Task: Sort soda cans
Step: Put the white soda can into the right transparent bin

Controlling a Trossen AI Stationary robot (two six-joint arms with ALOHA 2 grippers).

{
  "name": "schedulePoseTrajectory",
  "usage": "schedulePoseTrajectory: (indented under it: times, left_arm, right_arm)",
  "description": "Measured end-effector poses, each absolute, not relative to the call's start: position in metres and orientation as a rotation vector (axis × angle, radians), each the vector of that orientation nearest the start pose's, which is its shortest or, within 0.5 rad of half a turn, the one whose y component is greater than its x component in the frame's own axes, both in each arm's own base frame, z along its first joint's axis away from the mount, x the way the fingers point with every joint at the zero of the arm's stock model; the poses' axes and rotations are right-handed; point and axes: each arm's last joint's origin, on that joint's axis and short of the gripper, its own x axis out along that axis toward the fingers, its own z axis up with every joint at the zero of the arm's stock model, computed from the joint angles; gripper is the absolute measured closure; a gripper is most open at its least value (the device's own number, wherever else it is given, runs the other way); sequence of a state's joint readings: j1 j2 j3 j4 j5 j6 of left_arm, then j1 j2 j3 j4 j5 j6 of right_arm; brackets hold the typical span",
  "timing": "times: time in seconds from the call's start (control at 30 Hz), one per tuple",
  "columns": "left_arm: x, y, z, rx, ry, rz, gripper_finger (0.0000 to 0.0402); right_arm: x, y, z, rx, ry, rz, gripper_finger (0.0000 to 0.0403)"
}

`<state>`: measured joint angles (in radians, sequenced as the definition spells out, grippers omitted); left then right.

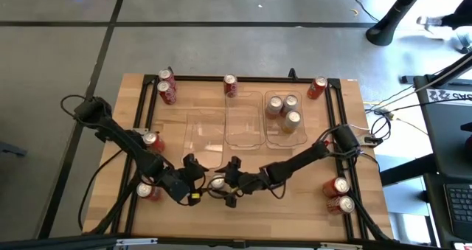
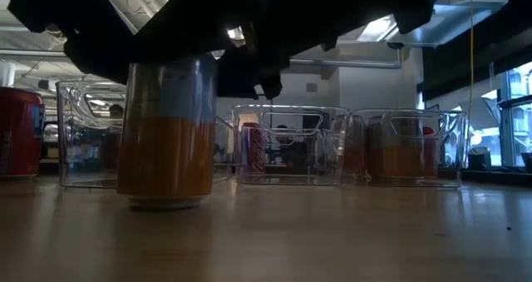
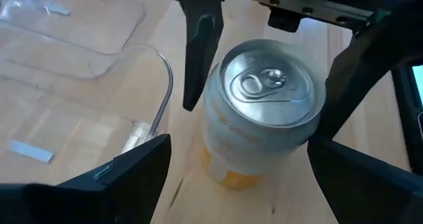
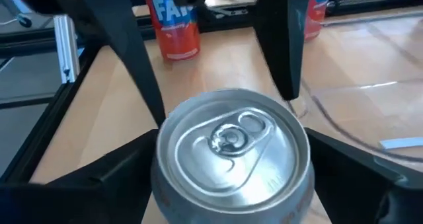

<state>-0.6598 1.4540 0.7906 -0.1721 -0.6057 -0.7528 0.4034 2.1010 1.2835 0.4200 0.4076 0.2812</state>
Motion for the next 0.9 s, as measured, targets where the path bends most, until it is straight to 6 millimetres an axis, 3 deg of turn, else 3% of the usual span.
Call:
schedulePoseTrajectory:
  times: [0.2,0.37,0.67,0.9]
  left_arm:
    - [0.23,-0.16,0.194,-0.231,0.651,0.183,0.0057]
    - [0.225,-0.161,0.206,-0.275,0.626,0.153,0.0057]
    - [0.213,-0.16,0.223,-0.298,0.596,0.119,0.0057]
    - [0.212,-0.16,0.224,-0.297,0.59,0.118,0.0057]
  right_arm:
    - [0.42,0.166,0.157,0.115,0.356,-0.081,0.0109]
    - [0.416,0.166,0.165,0.115,0.365,-0.091,0.0113]
    - [0.38,0.161,0.236,0.117,0.423,-0.099,0.0113]
    - [0.332,0.129,0.301,0.128,0.457,-0.234,0.0113]
